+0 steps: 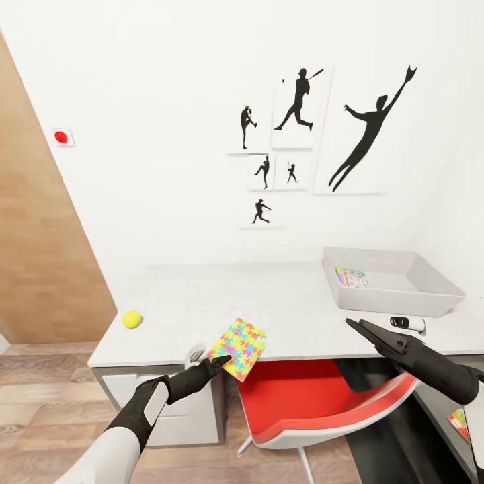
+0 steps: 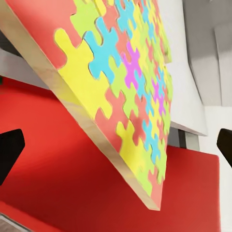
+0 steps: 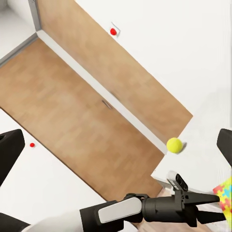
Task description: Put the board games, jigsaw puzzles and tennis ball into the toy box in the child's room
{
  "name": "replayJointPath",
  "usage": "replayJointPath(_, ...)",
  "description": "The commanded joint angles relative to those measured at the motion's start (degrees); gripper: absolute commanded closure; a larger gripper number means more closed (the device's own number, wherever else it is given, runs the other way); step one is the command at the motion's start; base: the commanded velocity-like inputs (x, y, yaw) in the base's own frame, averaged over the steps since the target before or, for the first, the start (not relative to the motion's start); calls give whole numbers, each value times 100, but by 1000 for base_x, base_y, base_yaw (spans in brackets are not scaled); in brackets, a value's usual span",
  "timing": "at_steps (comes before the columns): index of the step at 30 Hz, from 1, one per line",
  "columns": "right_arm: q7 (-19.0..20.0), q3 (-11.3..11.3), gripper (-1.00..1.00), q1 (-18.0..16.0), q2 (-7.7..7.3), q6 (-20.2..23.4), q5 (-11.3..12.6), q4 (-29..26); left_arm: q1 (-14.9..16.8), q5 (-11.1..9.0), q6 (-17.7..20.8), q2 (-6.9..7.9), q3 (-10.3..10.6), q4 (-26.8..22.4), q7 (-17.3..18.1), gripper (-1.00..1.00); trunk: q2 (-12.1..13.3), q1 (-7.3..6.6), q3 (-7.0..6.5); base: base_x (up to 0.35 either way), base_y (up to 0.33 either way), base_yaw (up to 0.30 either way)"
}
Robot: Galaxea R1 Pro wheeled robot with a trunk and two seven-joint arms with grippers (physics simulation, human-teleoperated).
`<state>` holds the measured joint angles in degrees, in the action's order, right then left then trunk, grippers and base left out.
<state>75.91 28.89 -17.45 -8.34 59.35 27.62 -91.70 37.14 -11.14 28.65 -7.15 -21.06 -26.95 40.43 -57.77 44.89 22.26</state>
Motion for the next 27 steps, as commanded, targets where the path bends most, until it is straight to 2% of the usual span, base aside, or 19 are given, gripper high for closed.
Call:
replayJointPath(1, 12, 2, -100, -4, -1, 33, 7, 3, 4, -17, 44, -6, -35, -3, 13, -100, -4, 0, 7, 1, -119, 0)
replayJointPath(27, 12, -6, -100, -4, -1, 33, 5, 3, 4, -28, 44, -6, -35, -1, 9, -100, -4, 0, 7, 0, -23, 0)
